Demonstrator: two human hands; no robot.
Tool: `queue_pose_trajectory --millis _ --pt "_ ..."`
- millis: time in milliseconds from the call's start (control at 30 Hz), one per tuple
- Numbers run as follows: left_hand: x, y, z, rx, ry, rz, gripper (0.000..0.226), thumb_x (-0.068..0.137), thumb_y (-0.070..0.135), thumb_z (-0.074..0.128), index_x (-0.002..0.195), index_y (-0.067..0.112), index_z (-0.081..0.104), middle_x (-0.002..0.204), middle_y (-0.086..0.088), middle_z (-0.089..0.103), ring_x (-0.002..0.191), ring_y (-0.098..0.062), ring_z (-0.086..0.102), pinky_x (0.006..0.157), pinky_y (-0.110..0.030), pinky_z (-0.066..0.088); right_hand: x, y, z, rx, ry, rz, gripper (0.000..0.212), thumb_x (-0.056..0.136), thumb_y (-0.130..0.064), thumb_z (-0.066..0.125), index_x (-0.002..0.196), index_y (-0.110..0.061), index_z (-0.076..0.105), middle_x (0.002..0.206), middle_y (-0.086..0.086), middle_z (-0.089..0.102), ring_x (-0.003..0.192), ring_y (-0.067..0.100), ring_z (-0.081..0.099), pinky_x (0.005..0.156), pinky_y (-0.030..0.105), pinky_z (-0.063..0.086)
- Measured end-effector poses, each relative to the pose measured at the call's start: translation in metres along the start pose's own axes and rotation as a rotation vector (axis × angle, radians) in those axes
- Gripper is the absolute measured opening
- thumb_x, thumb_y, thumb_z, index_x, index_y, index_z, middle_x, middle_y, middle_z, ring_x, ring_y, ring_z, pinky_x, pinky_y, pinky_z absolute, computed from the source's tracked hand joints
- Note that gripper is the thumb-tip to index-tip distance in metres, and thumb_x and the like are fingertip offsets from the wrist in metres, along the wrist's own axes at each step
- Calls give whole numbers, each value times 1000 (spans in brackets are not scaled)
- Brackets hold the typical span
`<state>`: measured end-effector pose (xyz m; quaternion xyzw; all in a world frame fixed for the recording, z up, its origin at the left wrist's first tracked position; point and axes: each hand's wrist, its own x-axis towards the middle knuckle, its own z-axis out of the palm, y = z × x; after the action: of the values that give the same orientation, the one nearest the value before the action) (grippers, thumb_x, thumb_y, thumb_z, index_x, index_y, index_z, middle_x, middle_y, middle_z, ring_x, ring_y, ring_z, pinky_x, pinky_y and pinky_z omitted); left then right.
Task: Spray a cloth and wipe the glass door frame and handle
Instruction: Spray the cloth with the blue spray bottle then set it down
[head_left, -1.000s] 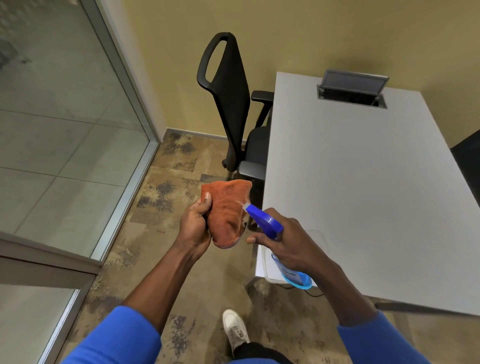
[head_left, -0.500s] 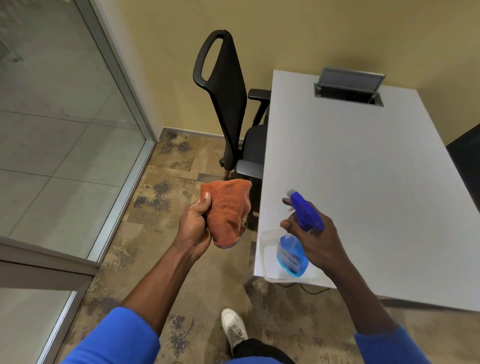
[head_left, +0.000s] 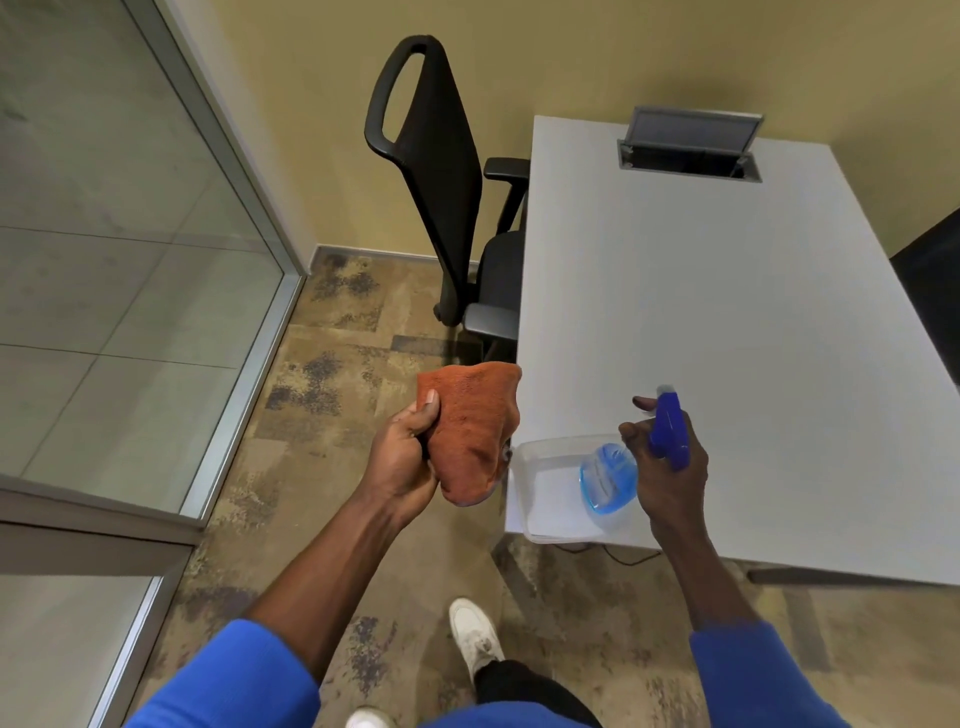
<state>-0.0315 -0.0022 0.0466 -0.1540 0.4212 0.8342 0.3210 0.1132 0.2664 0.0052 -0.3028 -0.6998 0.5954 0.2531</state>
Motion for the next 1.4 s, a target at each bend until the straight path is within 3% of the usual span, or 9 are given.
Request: queue_pose_trajectory --millis 233,433,567,767,1033,1133,1200,1267,1400 --pt "-9 -8 -10 40 7 -25 31 116 25 56 132 12 79 130 -16 85 110 -30 86 79 -42 71 2 17 5 -21 52 15 36 99 -8 78 132 -19 68 115 -5 77 89 5 71 84 14 59" --pt "-17 -9 -17 25 14 -19 31 114 25 58 134 10 77 127 -15 86 110 -28 86 81 -40 71 4 25 3 -46 68 35 36 99 -16 79 133 -15 68 115 -19 77 99 12 73 94 27 63" --pt "-25 -8 -21 12 25 -15 34 115 24 58 116 14 90 123 -15 87 107 -28 87 79 -40 71 4 29 5 -56 111 111 40 96 -18 82 132 -7 69 113 -33 75 106 4 72 104 40 61" --pt "-33 -8 -39 -26 21 -10 32 115 26 59 134 10 78 127 -16 85 112 -30 86 82 -42 71 -32 24 3 -183 176 201 81 81 -25 96 151 -13 57 142 8 69 125 24 68 106 35 56" --pt "-56 -8 -79 -97 28 0 37 114 26 60 140 3 72 131 -21 83 115 -32 85 86 -43 70 -125 10 30 -223 383 282 61 87 -30 91 139 -16 62 140 8 68 119 28 70 101 46 61" --pt "-76 0 -97 -108 40 19 35 113 25 62 137 2 74 124 -20 84 109 -30 86 81 -40 70 -149 -8 59 -174 240 266 36 92 -26 85 124 -23 69 123 0 75 109 16 73 103 46 62" --pt "-90 6 -112 -87 45 38 35 112 25 63 135 2 75 123 -20 84 108 -30 86 82 -39 70 -162 -24 84 -130 40 244 29 94 -26 83 119 -31 71 117 -10 77 108 8 73 92 25 65" --pt "-106 14 -129 -49 54 57 37 111 26 65 135 0 74 119 -19 84 104 -29 86 81 -39 69 -172 -41 113 -35 -154 240 36 94 -19 83 128 -25 72 122 -7 77 115 10 72 79 11 61" --pt "-142 34 -167 21 48 83 37 111 28 64 130 -1 76 118 -23 82 100 -31 84 83 -43 70 -192 -72 176 64 -525 237 78 87 -28 91 155 -21 55 147 -3 64 133 10 63 103 25 56"
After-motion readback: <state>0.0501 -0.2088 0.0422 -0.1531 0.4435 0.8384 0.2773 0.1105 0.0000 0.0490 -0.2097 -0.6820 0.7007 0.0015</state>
